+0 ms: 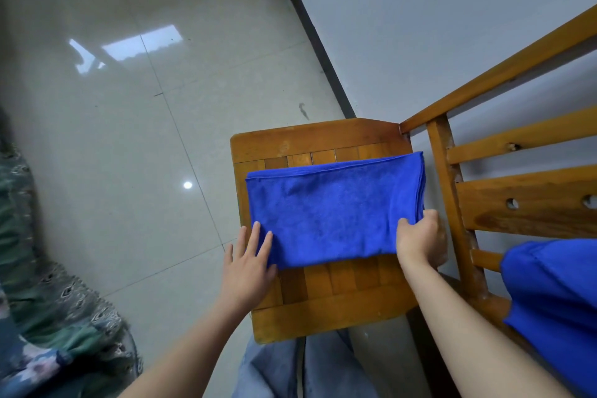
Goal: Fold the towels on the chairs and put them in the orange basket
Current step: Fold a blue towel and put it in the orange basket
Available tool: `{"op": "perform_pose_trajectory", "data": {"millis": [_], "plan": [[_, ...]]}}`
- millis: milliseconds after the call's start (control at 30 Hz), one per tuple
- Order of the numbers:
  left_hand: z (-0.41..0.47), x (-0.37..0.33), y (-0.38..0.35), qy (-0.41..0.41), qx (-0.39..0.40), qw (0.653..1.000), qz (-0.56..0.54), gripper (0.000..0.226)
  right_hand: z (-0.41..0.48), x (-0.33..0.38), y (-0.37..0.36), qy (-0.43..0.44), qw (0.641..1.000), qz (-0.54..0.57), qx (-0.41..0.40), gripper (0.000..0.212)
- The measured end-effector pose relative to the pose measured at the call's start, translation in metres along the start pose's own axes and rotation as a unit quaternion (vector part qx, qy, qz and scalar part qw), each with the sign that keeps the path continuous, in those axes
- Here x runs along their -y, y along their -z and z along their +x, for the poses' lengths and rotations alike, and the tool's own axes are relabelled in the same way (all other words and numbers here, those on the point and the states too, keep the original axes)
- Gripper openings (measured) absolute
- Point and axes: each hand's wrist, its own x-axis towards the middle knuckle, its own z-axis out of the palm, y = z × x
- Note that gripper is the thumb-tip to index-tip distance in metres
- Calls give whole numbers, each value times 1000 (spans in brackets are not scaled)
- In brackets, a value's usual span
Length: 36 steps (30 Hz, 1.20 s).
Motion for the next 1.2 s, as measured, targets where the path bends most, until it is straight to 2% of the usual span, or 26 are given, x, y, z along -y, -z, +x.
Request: {"op": "perform_pose_trajectory", "data": {"millis": [67,100,167,233,300,367,533,600,700,733,767,800,833,867,900,967,1033,1200], "plan": [[0,0,0,24,-10,992,-122,62,-20,11,4,93,996,-8,-3,25],[0,-1,1,36,-6,977,-212,61,-34,17,3,163,987,-5,-3,24],[1,-3,3,46,-5,922,-385,57,-63,25,-3,322,947,3,12,22],[0,-4,8,58,-14,873,-484,52,-87,30,-15,409,908,-11,89,20],[0,-3,15,88,-18,818,-569,48,-104,35,-29,396,894,-19,209,20],[0,0,19,113,-13,780,-615,45,-114,38,-40,365,896,-15,253,22],[3,8,16,120,-6,777,-617,44,-133,44,-46,352,904,1,241,26],[3,8,16,120,-10,773,-622,43,-135,45,-45,371,893,7,254,30],[0,3,21,94,-23,765,-636,34,-129,43,-47,384,867,-27,315,34],[-2,0,24,84,-32,772,-629,33,-125,42,-48,374,868,-35,325,39],[-4,-2,24,76,-53,796,-598,35,-120,40,-48,367,875,-31,315,47],[-4,-3,23,70,-95,843,-525,41,-114,38,-48,362,888,-18,282,55],[-4,-1,21,70,-146,895,-416,49,-108,36,-50,376,898,-21,227,61],[-2,1,15,56,-188,936,-294,55,-100,32,-53,416,893,-56,162,59],[2,1,9,20,-214,960,-181,58,-91,31,-57,459,873,-116,119,55],[14,-1,0,-56,-214,974,-43,60,-73,28,-67,515,828,-203,83,54],[28,-4,-6,-102,-217,970,22,61,-56,26,-77,538,807,-232,70,66],[58,16,-26,-99,-231,965,82,66,-33,16,-102,551,784,-275,75,75]]}}
